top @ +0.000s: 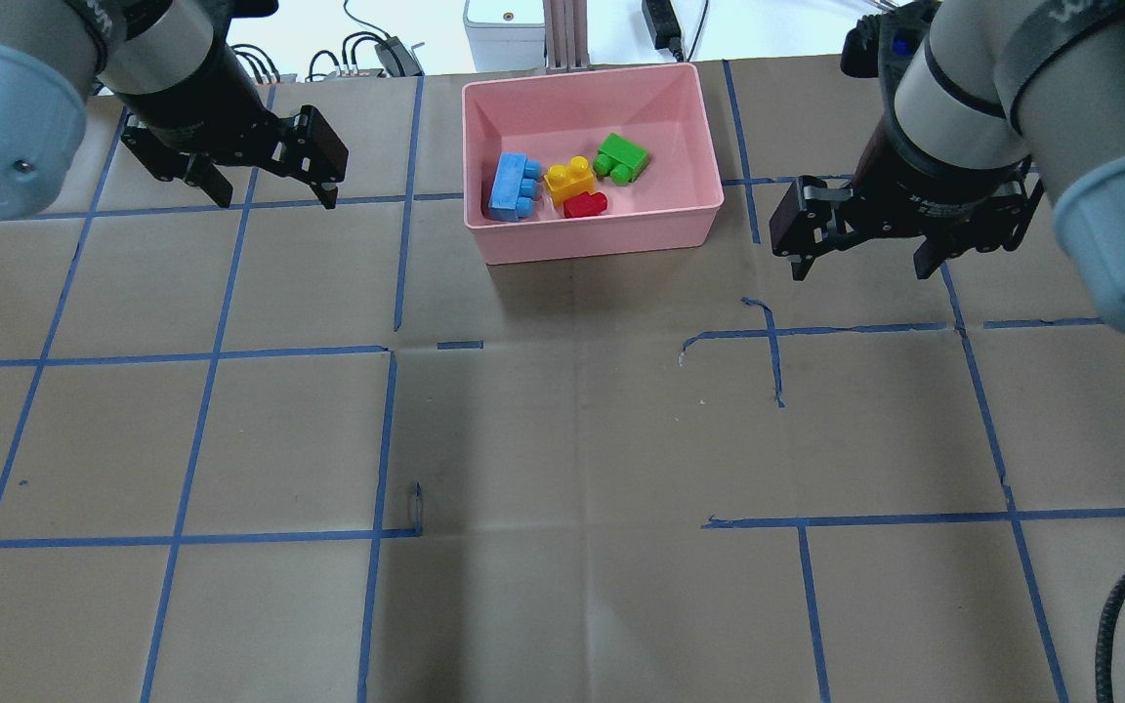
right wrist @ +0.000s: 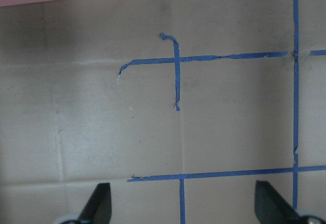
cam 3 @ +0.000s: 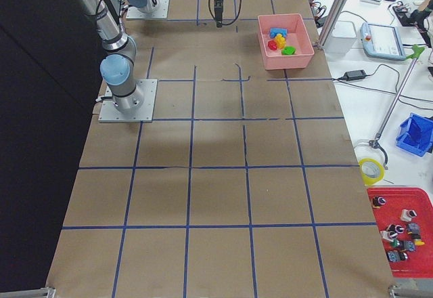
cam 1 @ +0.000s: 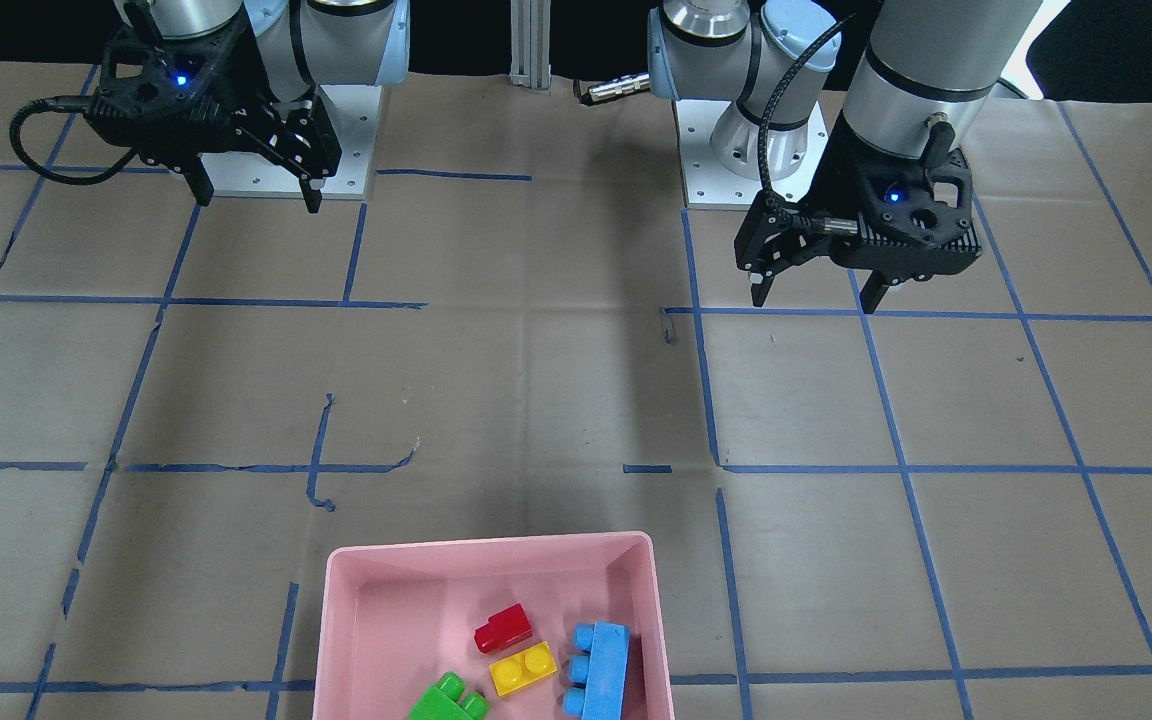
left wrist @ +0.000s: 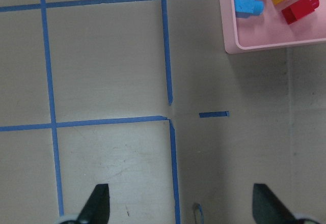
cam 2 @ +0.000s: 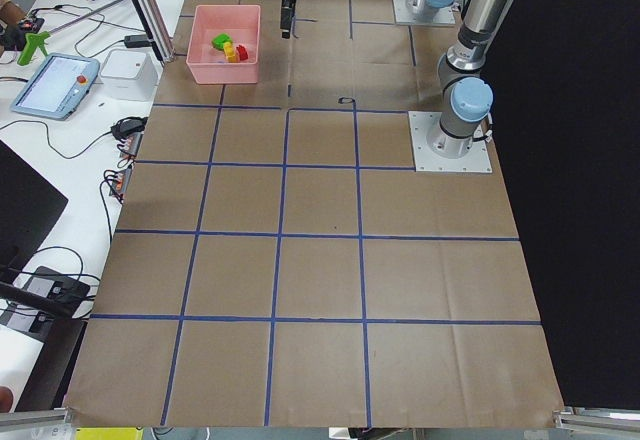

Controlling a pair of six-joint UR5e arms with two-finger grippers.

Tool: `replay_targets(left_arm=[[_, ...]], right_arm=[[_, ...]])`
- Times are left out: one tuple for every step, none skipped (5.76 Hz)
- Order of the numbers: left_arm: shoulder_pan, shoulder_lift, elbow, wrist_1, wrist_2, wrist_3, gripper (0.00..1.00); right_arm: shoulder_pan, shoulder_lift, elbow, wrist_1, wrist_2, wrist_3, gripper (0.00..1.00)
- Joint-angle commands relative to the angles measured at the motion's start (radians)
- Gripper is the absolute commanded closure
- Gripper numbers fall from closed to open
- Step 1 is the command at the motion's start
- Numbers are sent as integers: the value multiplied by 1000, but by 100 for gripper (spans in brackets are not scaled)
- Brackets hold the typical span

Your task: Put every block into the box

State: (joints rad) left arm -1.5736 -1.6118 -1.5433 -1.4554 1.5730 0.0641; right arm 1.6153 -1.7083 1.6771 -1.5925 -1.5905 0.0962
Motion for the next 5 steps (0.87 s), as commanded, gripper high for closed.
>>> replay_targets(left_arm=[[0, 1, 0, -2, -4, 0, 1], [0, 1, 0, -2, -4, 0, 1], [0, 1, -1, 0, -4, 0, 1], [0, 1, -1, 0, -4, 0, 1], [0, 1, -3, -2, -4, 0, 1]], right_arm=[[-23, -4, -22, 58, 10, -7, 0], [-18, 7, -25, 54, 32, -10, 0], [-24, 12, -14, 48, 30, -10, 0], [-26, 3, -14, 57, 30, -10, 0], [-29, 0, -14, 58, 27, -9, 0]])
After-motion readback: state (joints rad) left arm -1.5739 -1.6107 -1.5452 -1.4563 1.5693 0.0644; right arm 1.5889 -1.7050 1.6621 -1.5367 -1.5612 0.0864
